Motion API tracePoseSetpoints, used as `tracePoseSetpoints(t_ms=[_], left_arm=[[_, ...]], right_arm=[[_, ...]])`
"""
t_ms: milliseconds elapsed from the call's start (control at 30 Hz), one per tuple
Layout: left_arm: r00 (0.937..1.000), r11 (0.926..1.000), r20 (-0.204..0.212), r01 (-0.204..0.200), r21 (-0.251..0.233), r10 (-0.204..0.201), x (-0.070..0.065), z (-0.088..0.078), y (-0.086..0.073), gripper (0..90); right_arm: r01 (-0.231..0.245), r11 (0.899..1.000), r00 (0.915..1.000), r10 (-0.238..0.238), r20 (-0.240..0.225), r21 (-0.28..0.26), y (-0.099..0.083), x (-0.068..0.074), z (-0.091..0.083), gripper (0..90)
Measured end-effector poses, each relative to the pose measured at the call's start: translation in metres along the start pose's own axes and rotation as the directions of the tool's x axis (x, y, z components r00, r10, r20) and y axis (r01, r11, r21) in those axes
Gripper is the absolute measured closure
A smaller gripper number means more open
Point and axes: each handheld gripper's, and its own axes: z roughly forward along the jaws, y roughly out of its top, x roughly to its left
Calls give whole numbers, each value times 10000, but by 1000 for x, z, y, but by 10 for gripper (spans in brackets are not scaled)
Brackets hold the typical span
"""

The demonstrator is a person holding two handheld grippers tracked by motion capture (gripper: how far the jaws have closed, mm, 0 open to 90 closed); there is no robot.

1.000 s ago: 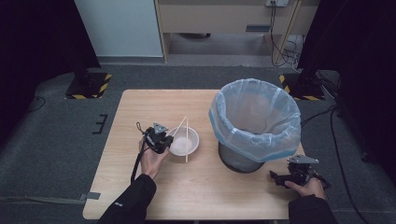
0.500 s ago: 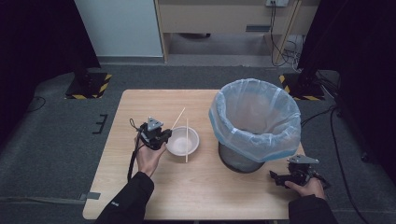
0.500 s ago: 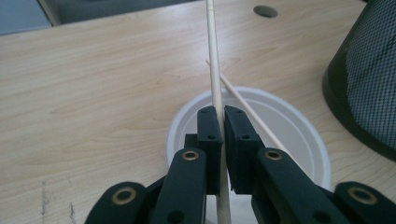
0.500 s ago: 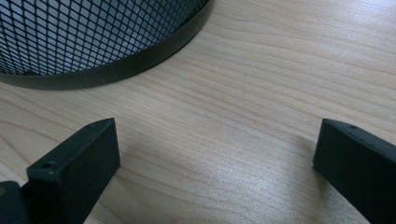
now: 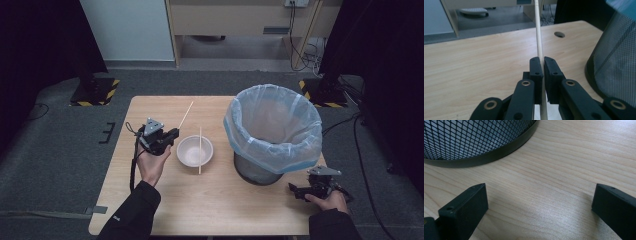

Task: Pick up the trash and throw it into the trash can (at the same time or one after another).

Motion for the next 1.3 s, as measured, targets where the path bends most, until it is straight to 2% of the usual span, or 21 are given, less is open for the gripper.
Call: tracePoseSetpoints(t_ms=[133,433,867,1200,1233,1300], left_arm=[[10000,9990,83,44,-453,-40,-1,-9,8,852],[9997,9962,263,6,-867,17,-5,-18,16,852],[9980,9861,622,-39,-1664,145,-14,-36,31,852],[9927,9719,1111,-195,-2345,467,-28,-49,43,852],[9927,9699,1072,-283,-2419,557,-30,-51,44,852],[9896,9647,1293,-268,-2621,626,-35,-55,47,852]], right_arm=[[2,10000,10000,-2,2,-2,0,0,0,8],[4,10000,10000,-4,1,-1,0,0,0,8],[1,10000,10000,-1,1,-2,0,0,0,8],[-6,10000,10000,6,2,2,0,0,0,8],[0,10000,10000,0,2,-2,0,0,0,8],[-6,10000,10000,6,2,0,0,0,0,8]])
